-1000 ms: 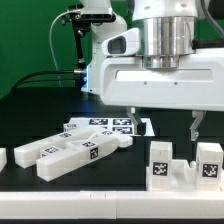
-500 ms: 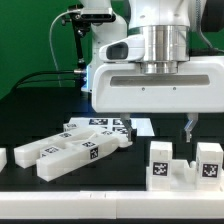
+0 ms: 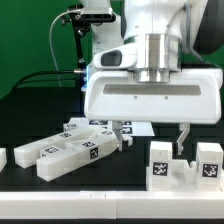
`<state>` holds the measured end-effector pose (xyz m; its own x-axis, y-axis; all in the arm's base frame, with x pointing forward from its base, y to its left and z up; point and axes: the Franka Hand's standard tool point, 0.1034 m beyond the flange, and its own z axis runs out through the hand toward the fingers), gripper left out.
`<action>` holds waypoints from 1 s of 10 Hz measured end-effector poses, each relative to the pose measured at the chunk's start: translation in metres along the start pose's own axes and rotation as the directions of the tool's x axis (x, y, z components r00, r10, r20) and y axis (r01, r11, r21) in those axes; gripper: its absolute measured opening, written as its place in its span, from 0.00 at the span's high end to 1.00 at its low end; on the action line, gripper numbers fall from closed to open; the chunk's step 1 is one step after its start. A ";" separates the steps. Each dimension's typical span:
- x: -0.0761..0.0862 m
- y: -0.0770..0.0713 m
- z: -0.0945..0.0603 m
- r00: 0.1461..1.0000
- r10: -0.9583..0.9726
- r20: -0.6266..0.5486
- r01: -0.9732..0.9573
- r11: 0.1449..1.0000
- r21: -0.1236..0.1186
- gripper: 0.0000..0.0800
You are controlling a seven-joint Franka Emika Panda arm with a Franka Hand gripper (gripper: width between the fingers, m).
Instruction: Assemble chair
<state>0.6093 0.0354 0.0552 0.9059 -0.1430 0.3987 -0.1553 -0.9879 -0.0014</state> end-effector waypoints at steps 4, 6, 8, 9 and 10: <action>-0.011 -0.006 0.027 0.989 -0.038 -0.144 0.035 0.999 -0.022 0.19; -0.009 -0.009 0.032 0.988 -0.041 -0.146 0.038 0.999 -0.020 0.19; -0.013 -0.012 0.039 0.990 -0.047 -0.133 0.045 0.999 -0.020 0.19; -0.013 -0.013 0.039 0.990 -0.046 -0.131 0.044 0.999 -0.019 0.19; -0.013 -0.012 0.039 0.990 -0.047 -0.130 0.044 0.999 -0.020 0.19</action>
Offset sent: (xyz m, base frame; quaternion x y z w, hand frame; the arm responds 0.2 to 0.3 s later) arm 0.0100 0.0145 -0.0146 0.0203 0.0705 0.0176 0.9971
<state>0.6146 0.0470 0.0142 0.8532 -0.0877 0.5142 -0.1227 -0.9918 0.0344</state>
